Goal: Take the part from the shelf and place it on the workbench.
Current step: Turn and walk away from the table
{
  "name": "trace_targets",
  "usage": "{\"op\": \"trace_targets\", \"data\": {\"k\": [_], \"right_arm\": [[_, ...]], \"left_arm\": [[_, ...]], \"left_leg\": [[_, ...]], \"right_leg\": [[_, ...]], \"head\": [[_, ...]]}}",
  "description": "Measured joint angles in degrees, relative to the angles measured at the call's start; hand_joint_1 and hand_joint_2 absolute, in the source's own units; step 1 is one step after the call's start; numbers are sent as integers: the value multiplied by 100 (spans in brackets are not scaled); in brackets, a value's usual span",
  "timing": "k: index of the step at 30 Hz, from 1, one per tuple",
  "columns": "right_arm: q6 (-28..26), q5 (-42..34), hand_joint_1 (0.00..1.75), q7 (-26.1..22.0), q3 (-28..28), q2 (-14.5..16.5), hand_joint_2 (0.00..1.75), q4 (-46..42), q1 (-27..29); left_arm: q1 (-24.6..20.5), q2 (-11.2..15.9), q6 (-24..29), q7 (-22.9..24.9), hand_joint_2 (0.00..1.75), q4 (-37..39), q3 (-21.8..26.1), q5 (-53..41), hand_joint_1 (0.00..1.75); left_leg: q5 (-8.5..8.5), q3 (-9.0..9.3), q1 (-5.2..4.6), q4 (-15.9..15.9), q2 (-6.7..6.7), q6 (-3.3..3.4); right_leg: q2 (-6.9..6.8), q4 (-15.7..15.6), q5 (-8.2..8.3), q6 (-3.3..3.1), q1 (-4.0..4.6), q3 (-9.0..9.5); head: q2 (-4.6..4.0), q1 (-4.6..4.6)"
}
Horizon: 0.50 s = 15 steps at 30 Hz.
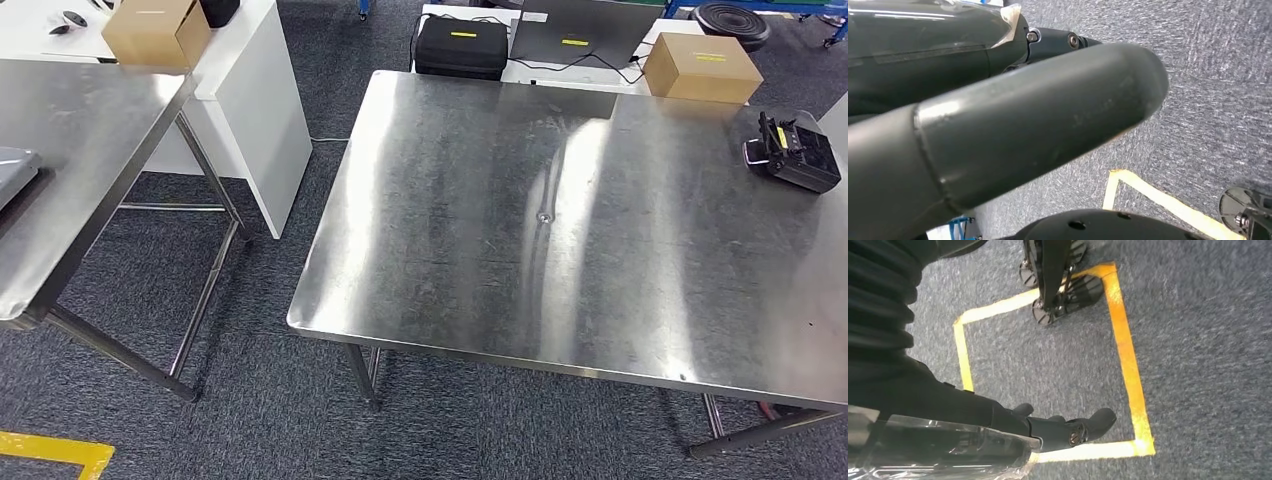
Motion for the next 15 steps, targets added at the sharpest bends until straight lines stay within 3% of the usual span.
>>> {"op": "trace_targets", "data": {"k": [4,6,8,9,10,11,13,15], "right_arm": [[240,-25,0,-63,0,53,0,45,21],[153,-4,0,-17,1,104,0,63,34],[61,1,0,16,2,166,0,84,54],[35,11,0,39,3,190,0,95,68],[11,28,0,74,5,208,0,105,80],[-14,47,0,114,8,221,0,113,87],[-67,83,0,188,17,233,0,120,76],[-140,110,0,245,40,242,0,122,54]], "left_arm": [[22,0,-176,-46,0,-50,-93,4,0],[30,0,-271,-108,0,-65,-124,4,0],[44,6,-398,-309,0,-79,-142,66,0],[55,23,-509,-515,0,-85,-139,153,0],[67,51,-661,-762,0,-89,-127,265,0],[79,89,-838,-992,0,-91,-111,376,0],[93,166,-1159,-1233,0,-92,-84,501,0],[94,229,-1248,-1206,0,-94,-55,539,0]], "left_leg": [[72,17,39,-54,11,62],[135,11,83,-107,28,104],[173,-38,88,-105,38,117],[193,-71,86,-101,40,110],[216,-104,86,-97,40,96],[240,-137,86,-91,39,76],[281,-190,88,-64,39,30],[307,-222,77,-22,39,-24]], "right_leg": [[-2,55,-26,41,-1,-17],[-4,448,-304,-3,7,-175],[-4,1209,-722,-59,5,-472],[-4,1531,-867,-58,4,-581],[-4,1656,-921,-35,4,-589],[-5,1551,-888,3,4,-479],[-7,738,-660,68,1,46],[-5,70,-459,20,17,419]], "head": [[0,-1],[0,23],[0,48],[0,53],[0,52],[0,55],[0,57],[0,49]]}}
